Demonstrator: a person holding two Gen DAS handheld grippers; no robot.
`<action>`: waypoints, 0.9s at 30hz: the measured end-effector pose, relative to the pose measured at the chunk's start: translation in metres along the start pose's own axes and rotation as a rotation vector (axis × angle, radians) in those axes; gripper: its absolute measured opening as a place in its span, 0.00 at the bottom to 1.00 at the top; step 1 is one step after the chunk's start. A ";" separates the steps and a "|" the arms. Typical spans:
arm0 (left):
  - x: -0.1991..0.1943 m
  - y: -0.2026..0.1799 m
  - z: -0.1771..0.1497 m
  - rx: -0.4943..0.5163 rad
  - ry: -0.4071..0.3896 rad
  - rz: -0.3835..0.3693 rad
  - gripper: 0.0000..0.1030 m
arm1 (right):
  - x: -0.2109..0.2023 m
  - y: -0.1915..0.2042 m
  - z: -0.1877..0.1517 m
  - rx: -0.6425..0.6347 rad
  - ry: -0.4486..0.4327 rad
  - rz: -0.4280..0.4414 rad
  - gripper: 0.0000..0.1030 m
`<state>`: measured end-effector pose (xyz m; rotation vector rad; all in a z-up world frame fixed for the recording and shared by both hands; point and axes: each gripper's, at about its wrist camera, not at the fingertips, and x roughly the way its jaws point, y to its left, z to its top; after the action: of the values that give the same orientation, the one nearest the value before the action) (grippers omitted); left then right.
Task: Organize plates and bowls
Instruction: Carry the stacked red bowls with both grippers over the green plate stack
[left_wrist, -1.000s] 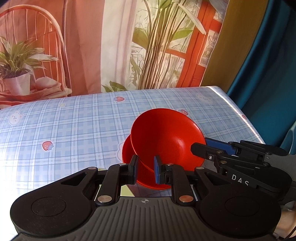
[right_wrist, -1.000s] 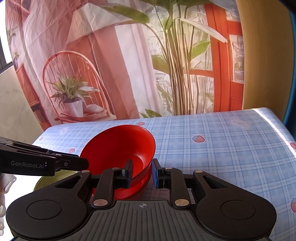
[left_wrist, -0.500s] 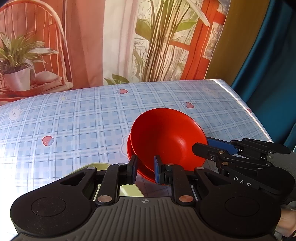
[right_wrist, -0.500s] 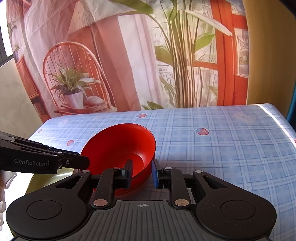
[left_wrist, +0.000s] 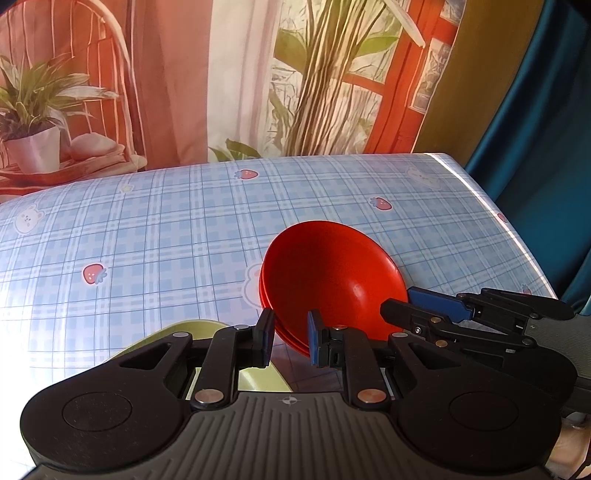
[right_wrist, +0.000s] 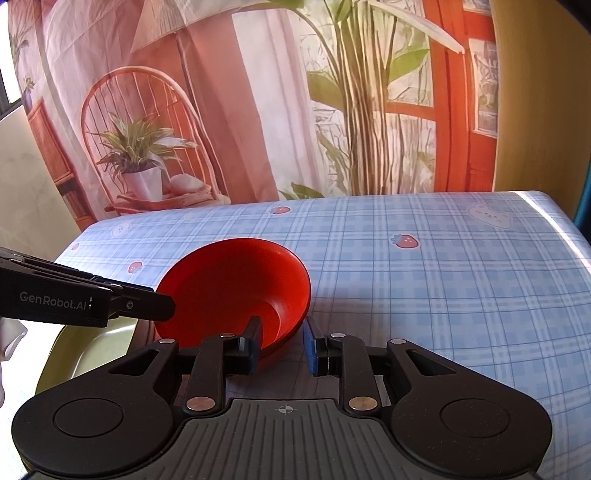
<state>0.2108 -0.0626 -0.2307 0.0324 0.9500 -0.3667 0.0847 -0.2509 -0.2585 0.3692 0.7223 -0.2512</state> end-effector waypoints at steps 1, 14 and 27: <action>0.000 0.000 0.000 -0.002 -0.001 -0.002 0.18 | 0.001 -0.001 -0.001 0.007 0.003 0.003 0.24; 0.005 -0.004 0.003 -0.002 0.008 -0.021 0.21 | 0.010 -0.012 -0.016 0.056 0.042 0.019 0.20; 0.010 -0.008 0.003 0.016 -0.019 -0.030 0.13 | 0.014 -0.020 -0.023 0.095 0.047 0.033 0.19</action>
<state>0.2155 -0.0730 -0.2357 0.0295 0.9299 -0.4018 0.0737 -0.2612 -0.2887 0.4782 0.7520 -0.2469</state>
